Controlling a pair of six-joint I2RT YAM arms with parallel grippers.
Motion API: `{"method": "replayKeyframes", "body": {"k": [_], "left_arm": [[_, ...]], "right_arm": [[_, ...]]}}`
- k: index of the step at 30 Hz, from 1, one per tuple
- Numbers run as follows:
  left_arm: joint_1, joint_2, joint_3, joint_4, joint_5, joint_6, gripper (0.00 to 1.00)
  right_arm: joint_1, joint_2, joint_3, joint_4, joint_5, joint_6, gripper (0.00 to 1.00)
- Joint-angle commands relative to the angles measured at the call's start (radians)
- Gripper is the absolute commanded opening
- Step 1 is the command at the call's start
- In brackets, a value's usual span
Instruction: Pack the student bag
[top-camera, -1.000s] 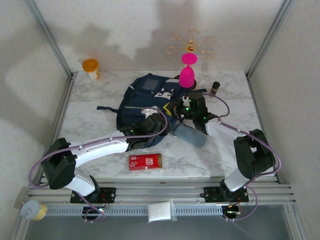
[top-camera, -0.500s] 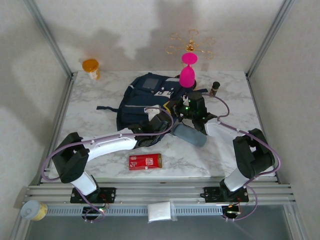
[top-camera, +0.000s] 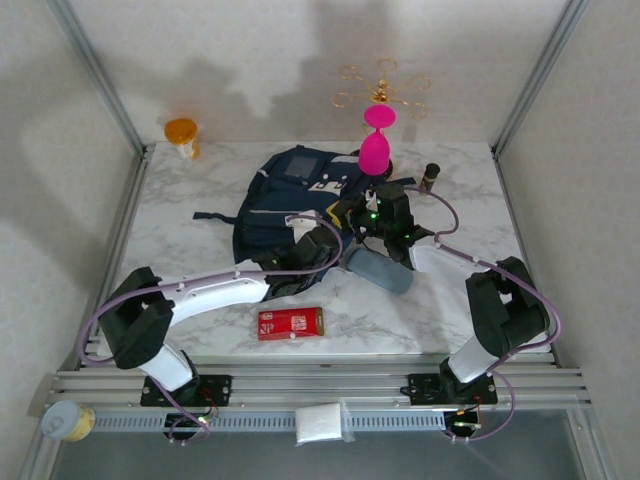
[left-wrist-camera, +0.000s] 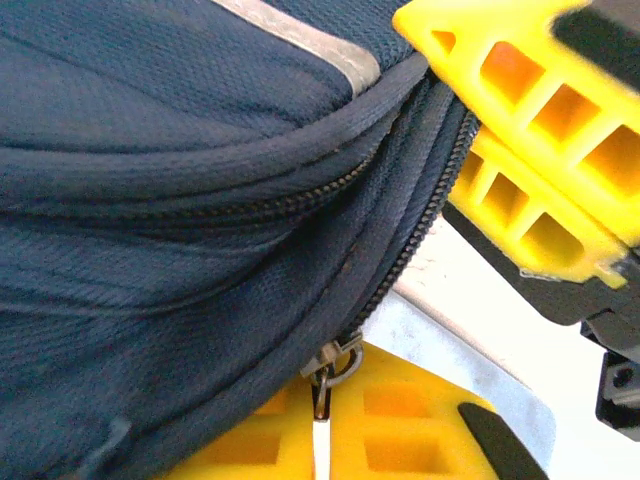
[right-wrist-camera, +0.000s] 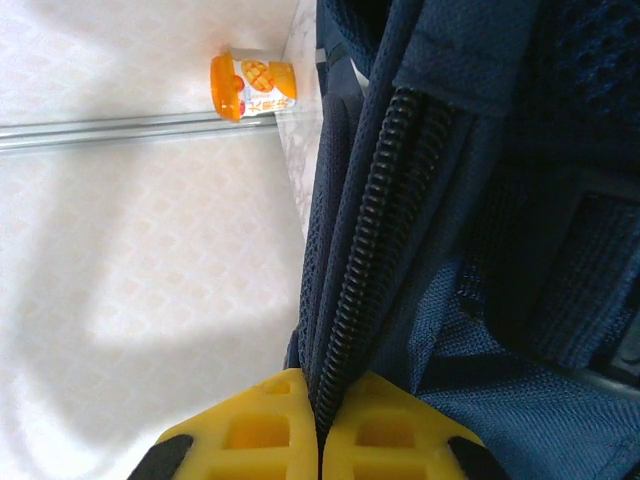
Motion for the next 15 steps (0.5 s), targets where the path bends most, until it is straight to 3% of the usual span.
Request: {"method": "replayKeyframes", "body": {"k": [1,6,15], "left_arm": [[0.035,-0.097,-0.031,0.008,-0.001,0.027,0.00],[0.105,-0.213,-0.129,-0.079,0.189,0.060,0.00],[0.192,-0.378,-0.252,-0.293,0.268,0.172,0.00]], "right_arm": [[0.003,-0.002,0.034,0.082,-0.056,-0.025,0.00],[-0.012,0.020,0.085,0.033,-0.101,-0.069,0.00],[0.025,0.126,0.212,-0.054,-0.139,-0.157,0.00]]}}
